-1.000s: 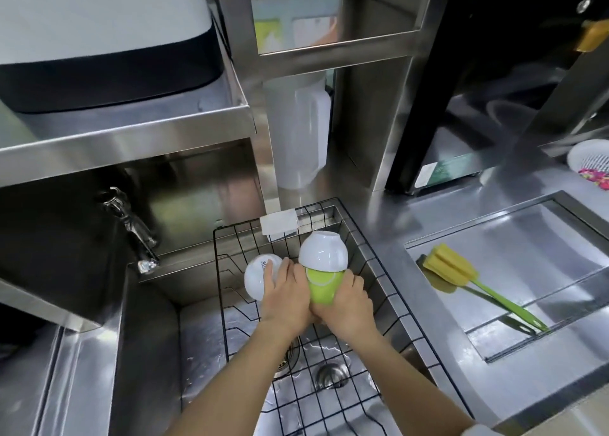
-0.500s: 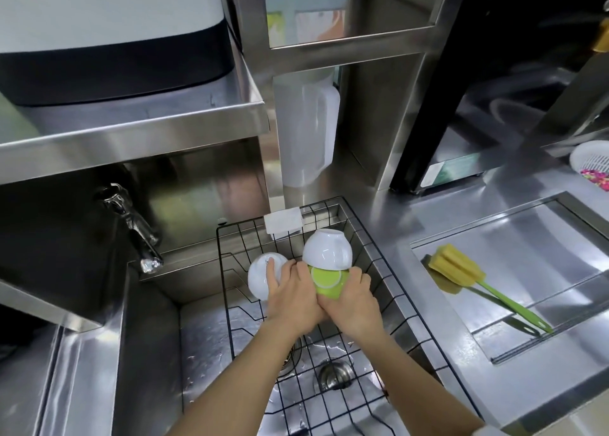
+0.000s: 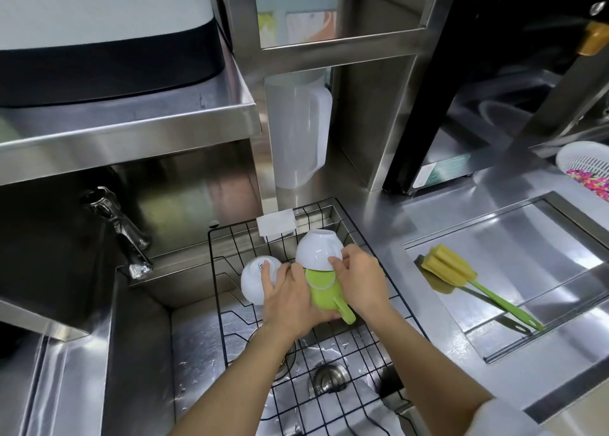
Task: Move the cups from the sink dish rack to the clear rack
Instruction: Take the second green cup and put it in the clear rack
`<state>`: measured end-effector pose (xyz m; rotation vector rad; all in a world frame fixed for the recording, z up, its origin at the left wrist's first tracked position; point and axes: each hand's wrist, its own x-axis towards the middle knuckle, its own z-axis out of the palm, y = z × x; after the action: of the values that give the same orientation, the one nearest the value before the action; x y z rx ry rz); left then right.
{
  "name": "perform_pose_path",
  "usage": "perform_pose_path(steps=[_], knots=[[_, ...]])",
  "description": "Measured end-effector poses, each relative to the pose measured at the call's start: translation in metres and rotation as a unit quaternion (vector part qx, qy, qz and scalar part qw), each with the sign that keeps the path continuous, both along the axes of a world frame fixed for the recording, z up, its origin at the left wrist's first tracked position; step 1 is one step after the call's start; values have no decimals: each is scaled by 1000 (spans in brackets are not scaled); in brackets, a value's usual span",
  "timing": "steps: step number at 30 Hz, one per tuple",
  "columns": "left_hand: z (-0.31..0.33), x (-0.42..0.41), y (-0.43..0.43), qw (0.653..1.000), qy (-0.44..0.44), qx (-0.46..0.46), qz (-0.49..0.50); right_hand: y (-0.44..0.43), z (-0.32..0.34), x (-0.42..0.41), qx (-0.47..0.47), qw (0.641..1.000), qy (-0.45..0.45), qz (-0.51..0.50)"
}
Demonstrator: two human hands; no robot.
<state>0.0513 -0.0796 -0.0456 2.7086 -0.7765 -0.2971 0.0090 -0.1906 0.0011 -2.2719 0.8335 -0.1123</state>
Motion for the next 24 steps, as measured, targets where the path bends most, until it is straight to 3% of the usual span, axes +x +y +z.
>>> perform_pose_path(steps=[9, 19, 24], knots=[[24, -15, 16, 999, 37, -23, -6, -18, 8, 12, 36, 998, 52, -4], [31, -44, 38, 998, 49, 24, -16, -2, 2, 9, -67, 983, 158, 62], [25, -49, 42, 998, 45, 33, -35, 7, -5, -1, -63, 978, 187, 71]])
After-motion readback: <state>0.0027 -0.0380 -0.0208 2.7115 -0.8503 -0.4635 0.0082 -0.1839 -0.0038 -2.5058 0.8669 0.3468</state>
